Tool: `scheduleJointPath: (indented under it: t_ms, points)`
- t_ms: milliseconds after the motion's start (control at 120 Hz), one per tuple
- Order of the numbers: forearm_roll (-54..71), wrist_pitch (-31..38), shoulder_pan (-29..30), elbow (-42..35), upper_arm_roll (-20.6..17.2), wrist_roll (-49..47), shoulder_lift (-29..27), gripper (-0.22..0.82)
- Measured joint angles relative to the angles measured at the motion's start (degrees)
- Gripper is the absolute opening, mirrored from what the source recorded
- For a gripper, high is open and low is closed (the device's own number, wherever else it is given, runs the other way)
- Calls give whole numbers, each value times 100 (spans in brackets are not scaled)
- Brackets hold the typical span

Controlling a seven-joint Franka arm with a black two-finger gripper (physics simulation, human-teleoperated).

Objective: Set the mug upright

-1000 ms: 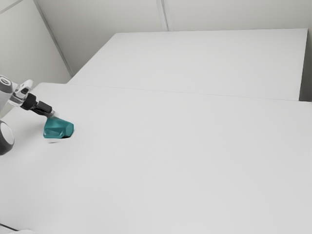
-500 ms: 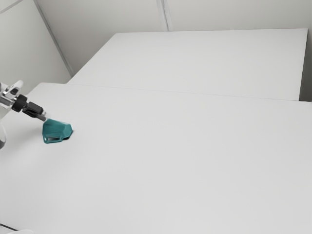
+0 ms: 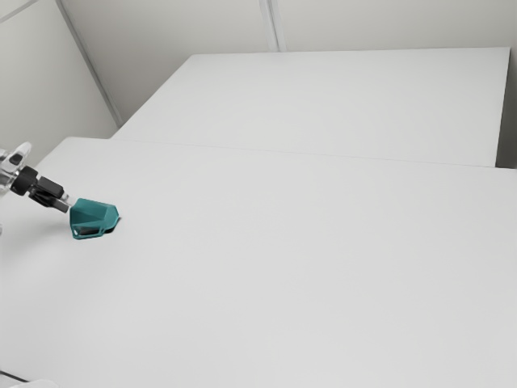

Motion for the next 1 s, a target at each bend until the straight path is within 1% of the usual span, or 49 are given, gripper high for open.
scheduleJointPath:
  t_ms: [300, 633, 783, 1000]
  points:
    - [-215, -154, 24, -194, 0, -142, 0, 60]
    - [-740, -314, 87, -486, 16, -275, 0, 60]
    - [-1004, -399, 113, -610, 115, -315, 3, 60]
    - [-1270, -467, 132, -741, 131, -359, 3, 61]
